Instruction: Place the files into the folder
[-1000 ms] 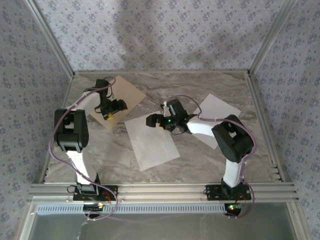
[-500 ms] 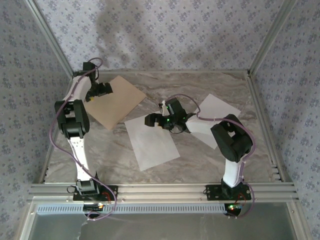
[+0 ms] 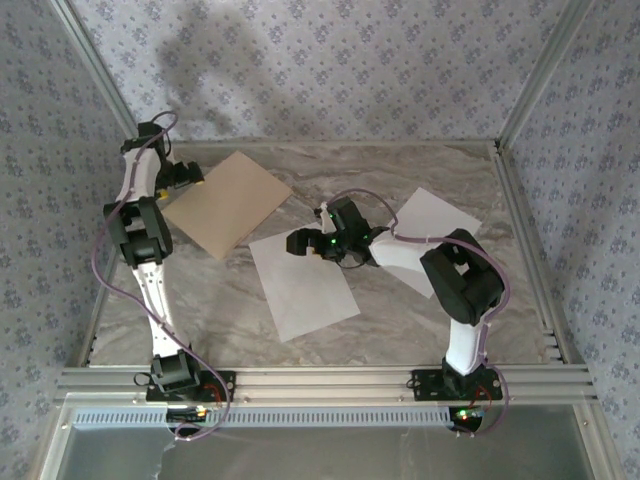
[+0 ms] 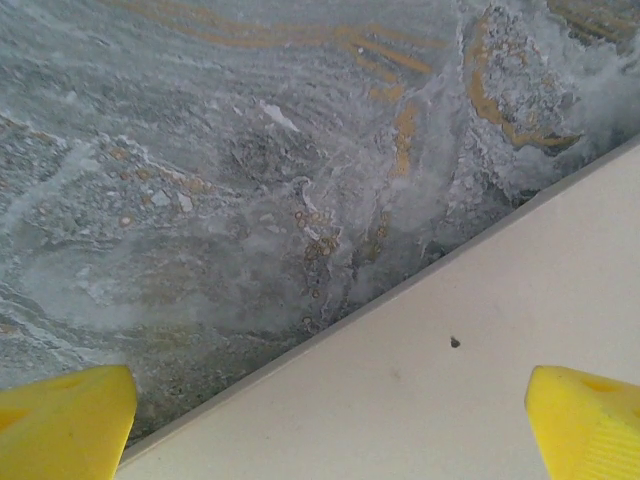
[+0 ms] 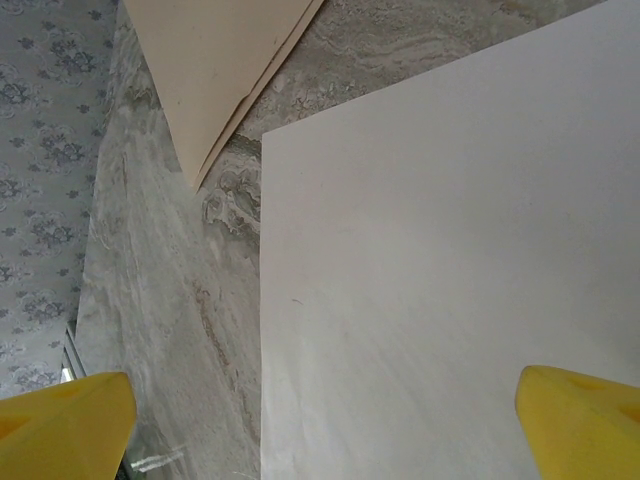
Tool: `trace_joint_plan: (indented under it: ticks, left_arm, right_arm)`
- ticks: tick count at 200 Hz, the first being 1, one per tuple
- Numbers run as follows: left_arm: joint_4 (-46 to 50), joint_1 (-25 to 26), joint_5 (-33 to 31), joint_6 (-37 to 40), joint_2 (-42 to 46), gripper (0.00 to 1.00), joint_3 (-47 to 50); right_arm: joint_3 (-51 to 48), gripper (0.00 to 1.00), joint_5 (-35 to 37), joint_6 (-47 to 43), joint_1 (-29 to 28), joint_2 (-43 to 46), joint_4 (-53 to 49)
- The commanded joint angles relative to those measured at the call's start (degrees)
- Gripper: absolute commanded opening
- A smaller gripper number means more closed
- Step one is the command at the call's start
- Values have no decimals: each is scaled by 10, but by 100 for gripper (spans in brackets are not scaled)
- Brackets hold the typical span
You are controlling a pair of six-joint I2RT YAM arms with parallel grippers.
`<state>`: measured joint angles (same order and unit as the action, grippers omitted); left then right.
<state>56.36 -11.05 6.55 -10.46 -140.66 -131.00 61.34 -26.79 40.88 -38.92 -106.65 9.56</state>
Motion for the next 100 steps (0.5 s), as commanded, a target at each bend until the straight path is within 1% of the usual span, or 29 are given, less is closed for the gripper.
trace_joint_plan:
  ticks: [1, 28, 53, 100]
  left_arm:
    - [24, 4, 54, 10, 2, 100, 5]
    - [18, 8, 87, 9, 16, 100, 37]
    - [12, 14, 100, 10, 35, 100, 71]
    - [-2, 38, 103, 11, 75, 100, 139]
  right_arm:
    - [14, 100, 0, -8, 1, -15, -10]
    - [3, 100, 13, -5, 8, -25, -6]
    - [-17, 100, 22, 1, 19, -28, 1]
    - [-62, 100, 37, 0, 43, -10, 5]
